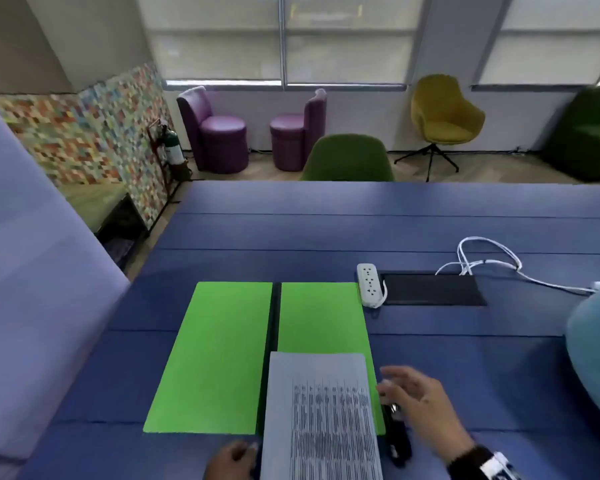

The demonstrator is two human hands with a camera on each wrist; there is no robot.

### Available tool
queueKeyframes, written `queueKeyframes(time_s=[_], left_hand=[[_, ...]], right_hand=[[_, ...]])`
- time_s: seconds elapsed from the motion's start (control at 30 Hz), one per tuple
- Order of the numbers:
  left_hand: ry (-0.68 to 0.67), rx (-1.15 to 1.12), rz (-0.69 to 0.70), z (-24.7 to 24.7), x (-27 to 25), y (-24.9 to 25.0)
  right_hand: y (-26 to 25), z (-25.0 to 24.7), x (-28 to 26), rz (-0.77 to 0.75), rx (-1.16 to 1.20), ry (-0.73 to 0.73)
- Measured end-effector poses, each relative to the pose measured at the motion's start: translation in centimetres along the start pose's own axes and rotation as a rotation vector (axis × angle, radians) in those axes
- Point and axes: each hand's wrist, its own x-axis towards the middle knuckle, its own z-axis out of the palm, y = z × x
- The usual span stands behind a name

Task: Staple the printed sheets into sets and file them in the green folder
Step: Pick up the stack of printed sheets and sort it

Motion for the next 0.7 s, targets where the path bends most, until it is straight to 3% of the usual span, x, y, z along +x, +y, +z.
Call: queueKeyframes(time_s=[0.1,0.2,0.27,0.53,0.7], left_hand=[[0.045,-0.041,0.082,1.0,-2.1,3.9],[0.050,-0.061,0.045,2.6,-2.5,3.9],[0.080,-0.087,0.037,3.7,-2.7,3.5],[0.192,-0.121,0.098,5.6,-1.9,2.0],[0.090,0.100,0.271,4.1,-0.9,1.8]], right_hand=[[4.9,2.3,0.4,0.134,-0.192,-0.096],[9.0,4.3,-0.5,0.290,-0.268,-0.129],[10.3,5.0,-1.3,0.310,-0.414,-0.097],[13.4,6.9,-3.3,0.217,-0.433,0.030],[15.3,7.4,-3.9,0.054,-0.428,0.078]])
